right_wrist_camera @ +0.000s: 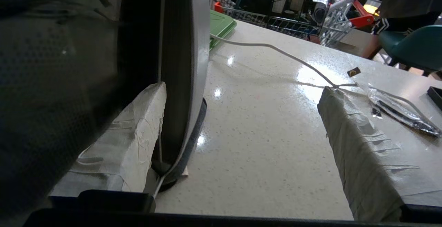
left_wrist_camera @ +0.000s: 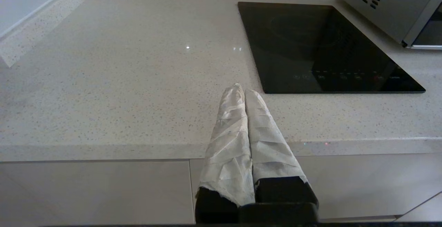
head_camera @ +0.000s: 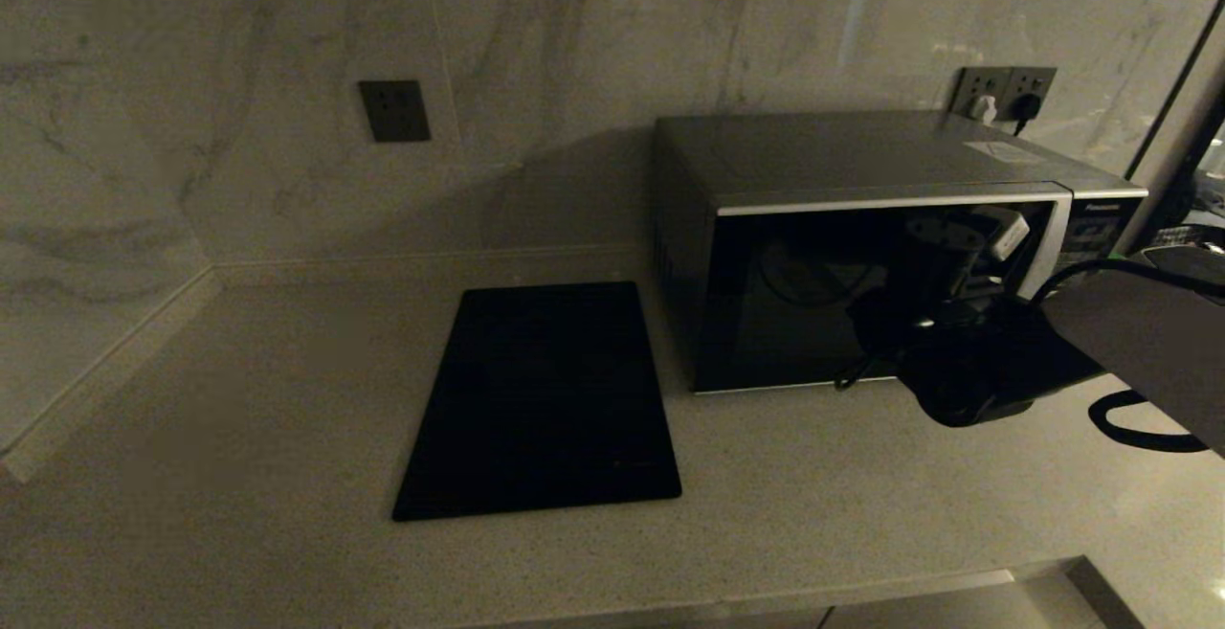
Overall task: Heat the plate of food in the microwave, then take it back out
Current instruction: Open the microwave oven
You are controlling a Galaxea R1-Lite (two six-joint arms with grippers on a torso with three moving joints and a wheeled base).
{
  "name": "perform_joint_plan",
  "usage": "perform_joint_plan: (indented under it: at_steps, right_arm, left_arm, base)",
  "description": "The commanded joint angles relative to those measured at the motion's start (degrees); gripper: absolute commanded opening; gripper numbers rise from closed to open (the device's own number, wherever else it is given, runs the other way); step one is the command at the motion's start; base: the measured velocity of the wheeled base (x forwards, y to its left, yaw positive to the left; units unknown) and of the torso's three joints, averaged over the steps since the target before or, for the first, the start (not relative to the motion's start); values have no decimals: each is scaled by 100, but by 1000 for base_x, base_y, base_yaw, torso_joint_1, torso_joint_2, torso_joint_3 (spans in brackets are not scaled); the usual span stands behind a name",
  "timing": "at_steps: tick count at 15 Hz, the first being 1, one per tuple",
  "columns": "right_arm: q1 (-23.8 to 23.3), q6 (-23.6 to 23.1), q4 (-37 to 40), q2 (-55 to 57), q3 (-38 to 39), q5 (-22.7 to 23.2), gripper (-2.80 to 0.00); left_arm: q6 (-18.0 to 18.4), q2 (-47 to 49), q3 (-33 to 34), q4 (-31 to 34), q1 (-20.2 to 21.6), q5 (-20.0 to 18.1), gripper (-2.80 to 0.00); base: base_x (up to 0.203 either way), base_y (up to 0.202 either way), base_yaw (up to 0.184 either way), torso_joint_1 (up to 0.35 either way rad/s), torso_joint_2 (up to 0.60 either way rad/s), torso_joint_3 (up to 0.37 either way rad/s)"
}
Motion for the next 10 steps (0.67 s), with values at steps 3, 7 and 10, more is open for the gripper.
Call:
perform_joint_plan:
  at_steps: [3,7,10]
  right_arm:
    - [-212,-20,-37,158,-100,-48,0]
    - [-419,-73,-37,273,-211,-48,0]
    - [-477,-90,-37,347,-294,-48,0]
  left_arm:
    - [-6,9,0,-2,2,2,-280]
    - [-6,9,0,-2,2,2,-280]
    - [-6,9,0,-2,2,2,-280]
  base:
    - [0,0,0,0,0,0]
    - [0,0,0,0,0,0]
    - [0,0,0,0,0,0]
